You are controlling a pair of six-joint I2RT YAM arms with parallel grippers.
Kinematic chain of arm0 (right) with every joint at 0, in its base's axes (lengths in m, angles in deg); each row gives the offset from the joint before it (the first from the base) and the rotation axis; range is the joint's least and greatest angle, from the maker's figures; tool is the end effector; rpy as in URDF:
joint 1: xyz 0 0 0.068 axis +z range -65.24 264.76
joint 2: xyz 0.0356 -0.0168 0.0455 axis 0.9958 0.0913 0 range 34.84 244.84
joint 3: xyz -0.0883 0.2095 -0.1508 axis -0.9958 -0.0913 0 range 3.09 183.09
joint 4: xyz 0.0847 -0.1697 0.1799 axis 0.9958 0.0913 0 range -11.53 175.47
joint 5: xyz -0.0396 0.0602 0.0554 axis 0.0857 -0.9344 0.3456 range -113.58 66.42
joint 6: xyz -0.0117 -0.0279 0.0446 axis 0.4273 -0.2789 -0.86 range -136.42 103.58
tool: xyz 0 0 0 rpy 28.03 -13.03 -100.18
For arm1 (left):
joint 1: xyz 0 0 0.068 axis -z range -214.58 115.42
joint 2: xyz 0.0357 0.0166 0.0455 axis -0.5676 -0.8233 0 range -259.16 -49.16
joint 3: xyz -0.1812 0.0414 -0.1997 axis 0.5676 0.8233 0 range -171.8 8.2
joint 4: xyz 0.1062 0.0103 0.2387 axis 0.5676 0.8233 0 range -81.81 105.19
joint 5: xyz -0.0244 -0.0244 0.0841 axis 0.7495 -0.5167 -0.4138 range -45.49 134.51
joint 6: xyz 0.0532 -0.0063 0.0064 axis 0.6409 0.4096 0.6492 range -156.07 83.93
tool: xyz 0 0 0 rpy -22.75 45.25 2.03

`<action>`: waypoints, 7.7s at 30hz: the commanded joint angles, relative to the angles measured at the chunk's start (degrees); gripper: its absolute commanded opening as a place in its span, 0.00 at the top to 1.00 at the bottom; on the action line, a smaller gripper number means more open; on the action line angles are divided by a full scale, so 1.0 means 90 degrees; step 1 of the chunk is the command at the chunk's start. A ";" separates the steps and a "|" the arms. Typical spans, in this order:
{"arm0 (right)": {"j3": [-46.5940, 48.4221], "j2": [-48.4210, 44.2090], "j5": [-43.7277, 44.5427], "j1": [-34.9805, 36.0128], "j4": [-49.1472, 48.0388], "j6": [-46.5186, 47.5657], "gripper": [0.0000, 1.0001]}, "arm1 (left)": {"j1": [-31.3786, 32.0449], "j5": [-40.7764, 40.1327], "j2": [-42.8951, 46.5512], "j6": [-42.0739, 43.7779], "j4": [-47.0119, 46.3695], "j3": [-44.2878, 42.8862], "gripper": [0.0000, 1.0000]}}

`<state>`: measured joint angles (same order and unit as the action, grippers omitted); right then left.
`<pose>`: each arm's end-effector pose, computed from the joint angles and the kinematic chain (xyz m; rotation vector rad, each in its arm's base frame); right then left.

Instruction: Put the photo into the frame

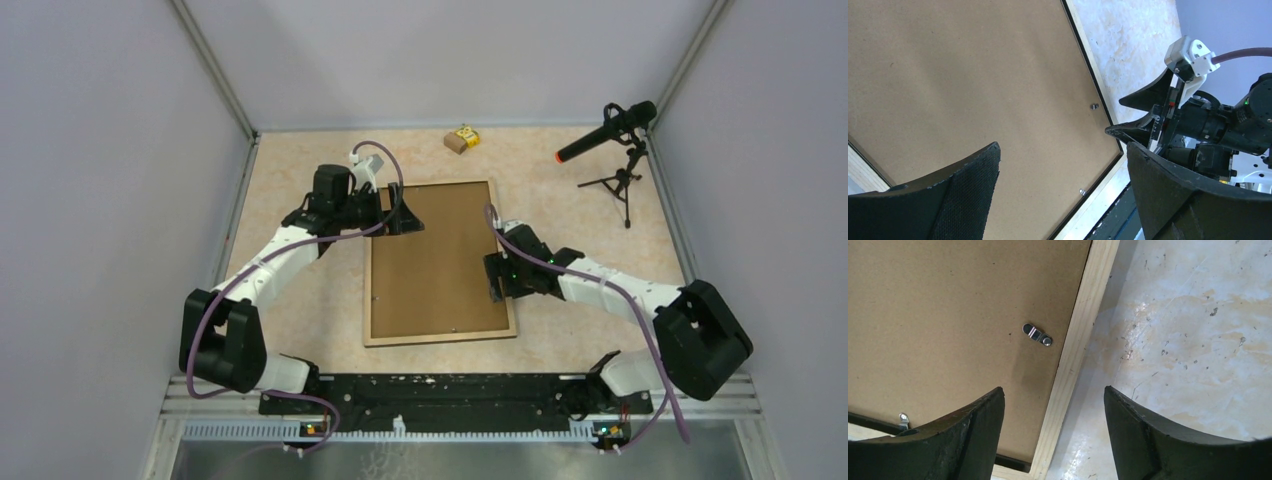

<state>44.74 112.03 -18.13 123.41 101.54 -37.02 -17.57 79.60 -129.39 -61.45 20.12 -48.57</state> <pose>0.1994 0.1552 0.1840 -0.3745 2.5813 0.2543 0.2885 -0.1097 0.2715 0.2009 2.2574 -1.0768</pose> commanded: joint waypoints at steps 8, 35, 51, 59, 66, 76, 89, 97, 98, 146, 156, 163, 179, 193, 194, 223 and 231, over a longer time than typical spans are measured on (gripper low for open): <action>0.0486 0.0644 0.0797 0.0148 -0.0329 0.0243 0.37 | -0.0043 0.0054 0.0009 0.0066 -0.0281 0.0023 0.02; 0.0809 0.1529 0.1335 0.0305 0.0050 -0.1024 0.85 | -0.0055 0.0051 0.0041 0.0067 -0.0265 0.0013 0.02; 0.1133 0.1724 0.1405 0.0432 0.0828 -0.2607 1.00 | -0.0055 0.0065 0.0102 0.0057 -0.0266 0.0019 0.02; 0.1441 0.1591 0.1620 0.0433 0.0968 -0.2311 1.00 | -0.0055 0.0049 0.0133 0.0066 -0.0284 0.0038 0.02; 0.1346 0.1151 0.1473 0.0432 0.0786 -0.2116 0.67 | -0.0055 0.0051 0.0106 0.0057 -0.0305 0.0058 0.02; 0.0906 0.0738 0.1097 0.0422 0.0296 -0.2170 0.56 | -0.0055 0.0114 0.0001 0.0051 -0.0406 0.0120 0.02; 0.0952 0.1396 0.0275 -0.0616 -0.0219 -0.1623 0.69 | 0.0276 0.0748 -0.0452 0.0264 -0.0658 0.0159 0.02; 0.1438 0.2151 0.0315 -0.0682 -0.0053 -0.1172 0.67 | 0.0855 0.0833 -0.0793 0.0764 -0.0549 -0.0012 0.01; 0.1504 0.2275 0.0351 -0.0684 0.0038 -0.1165 0.68 | 0.0957 0.0729 -0.0793 0.0852 -0.0500 -0.0032 0.02; 0.1847 0.0778 -0.0953 -0.0684 0.0210 -0.4468 1.00 | 0.7141 -0.9026 -0.3081 -0.0261 0.2982 -0.1800 0.02; 0.1828 0.0666 -0.0919 -0.0686 0.0308 -0.4423 1.00 | 0.7413 -1.0860 -0.4802 -0.1111 0.5384 -0.3133 0.11; 0.1790 0.0652 -0.0929 -0.0683 0.0305 -0.4397 1.00 | 0.7561 -1.0916 -0.4691 -0.0813 0.5204 -0.3156 0.43; 0.2704 -0.1453 0.0191 -0.0891 0.0754 -0.2197 0.23 | 0.7660 -1.0930 -0.3442 -0.0538 0.5808 -0.3530 1.00; 0.4177 -0.2952 0.2001 -0.0975 0.2032 -0.1438 0.05 | 0.7646 -0.8078 -0.0766 0.2168 0.3435 -0.4099 1.00; 0.4277 -0.3010 0.2006 -0.0975 0.2052 -0.1408 0.05 | 0.7633 -0.7783 -0.0605 0.2268 0.3356 -0.4144 1.00; 0.3765 -0.3238 0.1578 -0.0975 0.1693 -0.1439 0.02 | 0.0266 -0.2188 0.3199 -0.1503 0.2056 -0.0216 1.00; 0.2504 -0.2108 -0.0715 -0.0974 0.0900 -0.1643 0.02 | 0.0023 -0.4177 0.4152 -0.1602 0.2457 0.1664 1.00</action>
<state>72.50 86.19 -10.83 114.95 114.46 -50.73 -16.67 56.39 -94.74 -74.59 37.27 -41.10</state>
